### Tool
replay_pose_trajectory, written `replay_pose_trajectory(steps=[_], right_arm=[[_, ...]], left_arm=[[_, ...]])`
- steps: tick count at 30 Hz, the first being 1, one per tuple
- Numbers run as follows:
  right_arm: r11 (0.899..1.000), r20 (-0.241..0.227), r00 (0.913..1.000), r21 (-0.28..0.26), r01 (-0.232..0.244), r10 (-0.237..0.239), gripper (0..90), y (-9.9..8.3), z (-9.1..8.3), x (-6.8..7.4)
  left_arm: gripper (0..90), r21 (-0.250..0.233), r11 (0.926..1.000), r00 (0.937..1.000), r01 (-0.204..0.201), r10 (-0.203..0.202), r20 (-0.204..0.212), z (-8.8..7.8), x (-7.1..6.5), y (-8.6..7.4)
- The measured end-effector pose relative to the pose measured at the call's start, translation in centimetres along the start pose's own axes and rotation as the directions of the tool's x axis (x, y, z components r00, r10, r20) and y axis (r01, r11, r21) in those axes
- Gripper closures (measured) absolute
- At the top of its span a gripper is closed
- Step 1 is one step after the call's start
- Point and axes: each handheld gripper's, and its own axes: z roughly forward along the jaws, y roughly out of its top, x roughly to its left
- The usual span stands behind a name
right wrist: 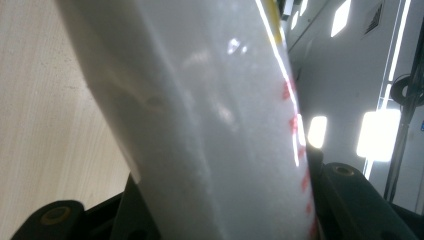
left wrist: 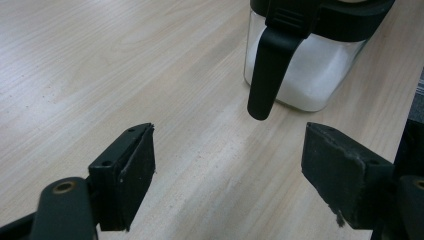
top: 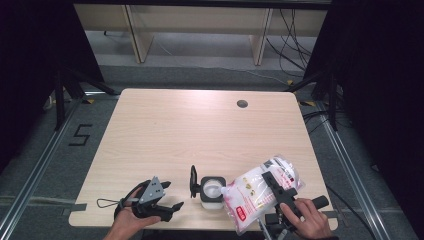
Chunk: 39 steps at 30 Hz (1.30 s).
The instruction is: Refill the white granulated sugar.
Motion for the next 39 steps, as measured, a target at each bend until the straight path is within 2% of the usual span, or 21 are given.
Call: replay_pose_trajectory(steps=[1, 2, 3, 4, 6, 8, 15, 18, 22, 27, 28, 29, 30, 32, 33, 34, 35, 36, 37, 38, 39], right_arm=[[1.000, -0.020, 0.9994, 0.012, -0.026, 0.027, 57.2, -0.1, 0.0, 0.2], [1.000, -0.025, 0.9997, 0.014, 0.009, -0.009, 57.2, 0.0, -0.1, -0.2], [0.999, -0.040, 0.9989, 0.030, -0.024, 0.025, 57.3, -0.1, -0.1, 0.0], [1.000, -0.022, 0.9995, -0.005, -0.024, 0.024, 57.3, -0.2, 0.1, 0.0], [1.000, -0.041, 0.9989, 0.000, -0.022, 0.022, 57.3, -0.2, 0.1, 0.0], [0.998, -0.075, 0.9951, 0.014, -0.062, 0.063, 57.5, -0.3, 0.1, 0.3], [0.996, -0.070, 0.9942, -0.015, -0.084, 0.082, 58.8, -0.5, 0.5, 0.7], [0.992, -0.089, 0.9878, -0.007, -0.129, 0.128, 59.2, -0.6, 0.5, 0.9], [0.988, -0.103, 0.9841, -0.030, -0.148, 0.144, 59.5, -0.9, 0.7, 0.9], [0.971, -0.141, 0.9634, -0.037, -0.235, 0.228, 60.1, -1.1, 0.8, 1.3], [0.977, -0.136, 0.9699, -0.048, -0.210, 0.202, 60.2, -1.1, 0.8, 1.1], [0.974, -0.144, 0.9668, -0.055, -0.221, 0.211, 60.3, -1.1, 0.9, 1.2], [0.962, -0.159, 0.9540, -0.059, -0.266, 0.254, 60.5, -1.1, 1.0, 1.5], [0.966, -0.155, 0.9592, -0.068, -0.249, 0.237, 60.8, -1.2, 1.1, 1.3], [0.953, -0.173, 0.9438, -0.064, -0.296, 0.281, 60.9, -1.2, 1.1, 1.5], [0.952, -0.171, 0.9445, -0.075, -0.296, 0.280, 61.1, -1.3, 1.2, 1.4], [0.932, -0.186, 0.9217, -0.063, -0.357, 0.341, 61.2, -1.3, 1.2, 1.7], [0.941, -0.185, 0.9327, -0.080, -0.328, 0.310, 61.5, -1.5, 1.3, 1.3], [0.918, -0.193, 0.9075, -0.064, -0.391, 0.373, 61.5, -1.5, 1.2, 1.7], [0.919, -0.206, 0.9080, -0.075, -0.387, 0.365, 61.8, -1.5, 1.2, 1.4], [0.928, -0.200, 0.9186, -0.083, -0.363, 0.341, 61.9, -1.6, 1.4, 1.3]], left_arm=[[21.1, -0.003, 0.9999, 0.9999, 0.013, -0.013, -0.008, 0.1, -0.1, 0.0], [21.1, 0.001, 0.9999, 0.9999, 0.013, -0.013, -0.007, 0.0, -0.1, -0.1], [21.1, 0.004, 0.9999, 0.9999, 0.014, -0.014, -0.008, 0.0, -0.1, -0.1], [21.1, -0.004, 1.0000, 0.9999, 0.008, -0.008, -0.007, 0.0, -0.1, 0.0], [21.1, -0.003, 1.0000, 1.0000, 0.001, -0.001, -0.004, 0.0, 0.0, 0.0], [21.1, 0.002, 0.9999, 0.9999, 0.014, -0.014, -0.007, 0.0, -0.1, -0.1], [21.4, 0.005, 1.0000, 1.0000, -0.006, 0.006, -0.006, -0.1, 0.0, 0.0], [21.4, -0.005, 0.9997, 0.9997, 0.022, -0.022, -0.001, 0.0, -0.2, 0.0], [21.4, 0.006, 1.0000, 1.0000, 0.006, -0.006, -0.005, -0.1, 0.0, 0.0], [21.4, -0.015, 0.9996, 0.9997, 0.023, -0.023, 0.003, 0.0, -0.1, 0.0], [21.4, -0.009, 0.9997, 0.9997, 0.024, -0.024, 0.001, 0.0, -0.1, 0.1], [21.5, -0.007, 0.9998, 0.9998, 0.018, -0.018, -0.007, 0.0, -0.2, 0.1], [21.5, -0.007, 1.0000, 1.0000, 0.000, 0.000, -0.004, 0.0, -0.1, 0.1], [21.5, -0.004, 1.0000, 1.0000, 0.004, -0.004, -0.005, -0.1, 0.0, 0.0], [21.5, -0.023, 0.9992, 0.9994, 0.033, -0.033, 0.002, 0.1, -0.2, 0.0], [21.5, -0.006, 0.9999, 0.9999, 0.016, -0.016, -0.003, -0.1, 0.0, 0.0], [21.5, -0.003, 1.0000, 1.0000, -0.004, 0.004, 0.000, -0.2, 0.1, 0.1], [21.4, -0.002, 0.9999, 0.9999, -0.011, 0.011, -0.004, -0.2, 0.1, 0.1], [21.5, -0.015, 0.9996, 0.9996, 0.026, -0.026, -0.005, 0.0, -0.2, 0.1], [21.5, -0.010, 0.9997, 0.9998, 0.021, -0.021, -0.006, 0.0, -0.2, 0.1], [21.4, -0.013, 0.9996, 0.9997, 0.024, -0.024, -0.004, 0.0, -0.2, 0.0]])
